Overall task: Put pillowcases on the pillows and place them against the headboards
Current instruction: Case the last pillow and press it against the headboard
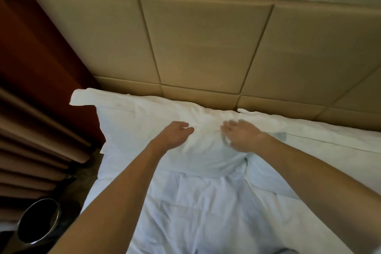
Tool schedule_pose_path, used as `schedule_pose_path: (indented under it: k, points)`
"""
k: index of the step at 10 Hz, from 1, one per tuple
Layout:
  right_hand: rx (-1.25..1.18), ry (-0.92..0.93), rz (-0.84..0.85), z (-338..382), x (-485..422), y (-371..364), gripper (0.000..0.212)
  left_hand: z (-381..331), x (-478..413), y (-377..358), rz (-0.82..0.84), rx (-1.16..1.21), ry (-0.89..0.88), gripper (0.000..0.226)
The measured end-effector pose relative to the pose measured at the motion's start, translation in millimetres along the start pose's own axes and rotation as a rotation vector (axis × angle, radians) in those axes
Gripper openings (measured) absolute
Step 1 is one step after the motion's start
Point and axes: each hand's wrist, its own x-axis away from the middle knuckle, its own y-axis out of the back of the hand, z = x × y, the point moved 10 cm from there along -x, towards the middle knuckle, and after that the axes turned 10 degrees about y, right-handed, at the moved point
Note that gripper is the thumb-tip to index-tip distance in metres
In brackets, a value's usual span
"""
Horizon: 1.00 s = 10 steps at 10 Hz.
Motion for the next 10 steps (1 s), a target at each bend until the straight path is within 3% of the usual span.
schedule_pose_path:
  k: [1,2,3,5,6,7,8,9,10]
  points:
    - [-0.134,0.102,-0.043,-12,26,-23,0.042,-27,-10,-36,0.004,-0.11,0.027,0.057]
    - [-0.101,0.242,-0.337,-26,48,-21,0.033,-50,-25,-83,-0.013,-0.192,0.06,0.057]
    - [-0.023,0.33,-0.549,-60,67,-16,0.039,-73,-33,-130,-0.063,-0.324,0.115,0.062]
    - [0.098,0.483,-0.418,-103,75,-28,0.037,-86,-23,-151,-0.178,-0.411,0.23,0.064]
    - [0.12,0.515,-0.324,-102,93,-23,0.04,-84,-13,-152,-0.132,-0.488,0.29,0.064]
    - [0.186,0.541,-0.216,-103,110,-13,0.037,-100,-2,-143,-0.215,-0.532,0.246,0.06]
    - [0.201,0.419,-0.079,-100,99,-4,0.025,-98,23,-137,-0.371,-0.622,0.215,0.054]
    - [0.195,0.43,-0.06,-49,85,0,0.036,-66,68,-137,-0.434,-0.708,0.277,0.049]
    - [0.128,0.481,-0.072,19,94,-4,0.042,-13,129,-150,-0.49,-0.62,0.349,0.047]
